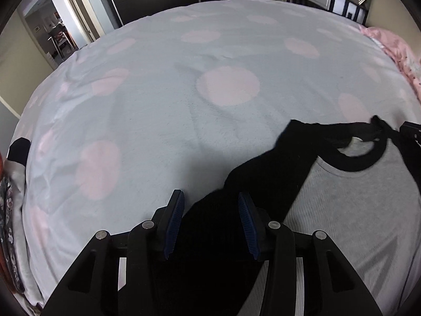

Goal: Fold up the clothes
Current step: 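Grasp the shirt collar with both grippers and smooth it flat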

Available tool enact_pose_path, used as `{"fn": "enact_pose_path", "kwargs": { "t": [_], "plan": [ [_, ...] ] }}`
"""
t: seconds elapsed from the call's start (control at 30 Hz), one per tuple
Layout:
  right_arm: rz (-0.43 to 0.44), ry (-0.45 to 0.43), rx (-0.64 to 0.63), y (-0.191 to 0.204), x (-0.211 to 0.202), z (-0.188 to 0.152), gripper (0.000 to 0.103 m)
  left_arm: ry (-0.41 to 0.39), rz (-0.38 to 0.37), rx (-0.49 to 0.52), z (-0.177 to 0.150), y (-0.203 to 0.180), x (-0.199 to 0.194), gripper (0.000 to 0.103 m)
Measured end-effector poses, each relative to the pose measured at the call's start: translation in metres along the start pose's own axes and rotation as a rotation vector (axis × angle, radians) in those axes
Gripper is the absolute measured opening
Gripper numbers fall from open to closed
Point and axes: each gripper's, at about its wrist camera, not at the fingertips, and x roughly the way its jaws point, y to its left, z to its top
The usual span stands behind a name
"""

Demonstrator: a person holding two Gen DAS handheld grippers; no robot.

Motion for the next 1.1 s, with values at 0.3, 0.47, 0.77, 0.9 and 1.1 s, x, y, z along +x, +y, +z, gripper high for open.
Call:
{"fn": "enact_pose_path", "kwargs": {
  "t": [0.3,0.47,0.77,0.9,1.1],
  "plan": [
    [-0.079,-0.039,-0.207,0.025,0.015,-0.006,0.001,-0.063,0.054,-0.015,0.015,-0.007,0.009,0.022],
    [-0.159,-0.049,-0.178,0.027,0.026,0.006,0.0,-0.056,0.126,-0.032,0.029,-0.01,0.018,0.021],
    [-0.075,-0.029,0.011,0.002,-0.025,-0.006,0.004,-0.022,0.128,-0.116,0.01,0.012,-0.041,0.022],
    [0.003,-0.013,0.101,-0.008,-0.06,-0.036,0.005,0.009,0.101,-0.175,-0.029,0.021,-0.085,0.022],
    [0.086,0.099,0.182,-0.006,-0.117,-0.125,0.01,0.037,0.034,-0.278,-0.114,0.009,-0.166,0.022]
  ]
}}
